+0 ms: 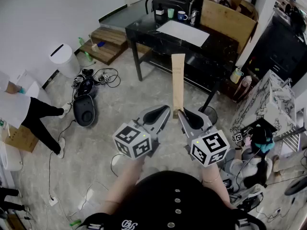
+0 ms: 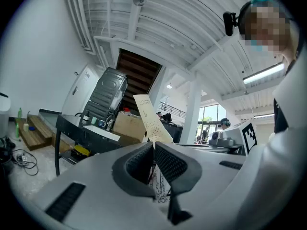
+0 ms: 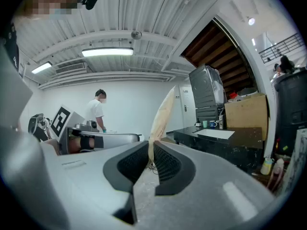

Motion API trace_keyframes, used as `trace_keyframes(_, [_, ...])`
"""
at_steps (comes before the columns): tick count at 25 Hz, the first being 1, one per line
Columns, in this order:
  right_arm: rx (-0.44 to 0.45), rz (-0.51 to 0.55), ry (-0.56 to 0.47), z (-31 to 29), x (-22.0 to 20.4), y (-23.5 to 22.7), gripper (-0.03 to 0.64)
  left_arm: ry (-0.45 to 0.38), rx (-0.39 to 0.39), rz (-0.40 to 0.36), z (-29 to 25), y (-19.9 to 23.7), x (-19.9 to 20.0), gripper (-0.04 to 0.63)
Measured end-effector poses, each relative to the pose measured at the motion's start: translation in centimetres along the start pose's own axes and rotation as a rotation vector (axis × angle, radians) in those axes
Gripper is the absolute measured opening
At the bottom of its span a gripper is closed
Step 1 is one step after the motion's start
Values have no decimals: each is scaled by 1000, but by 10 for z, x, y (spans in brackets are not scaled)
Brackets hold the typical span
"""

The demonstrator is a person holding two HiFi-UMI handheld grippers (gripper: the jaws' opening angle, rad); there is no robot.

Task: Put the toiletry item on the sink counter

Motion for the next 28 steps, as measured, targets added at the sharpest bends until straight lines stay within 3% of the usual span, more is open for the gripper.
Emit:
trace_keyframes(8, [-24,-11,14,17,-4,-7,32,-15,-5,-26,-1,-13,-7,20])
trace_keyframes(15, [6,5,13,9,-1,-5,32,-19,5,-23,2,-8,-11,20])
trace_keyframes(28, [-2,-19,51,4,-21,-20,32,-29,5,32,-12,-4,-31,20])
Point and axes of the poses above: the fingertips, and each gripper's own axes: z backward along the fingers, y to its left, x out of its top, the point moved 9 cm from there along z, backward along the fingers, and after that the axes turned 14 degrees about -y, right-handed, at the moved point
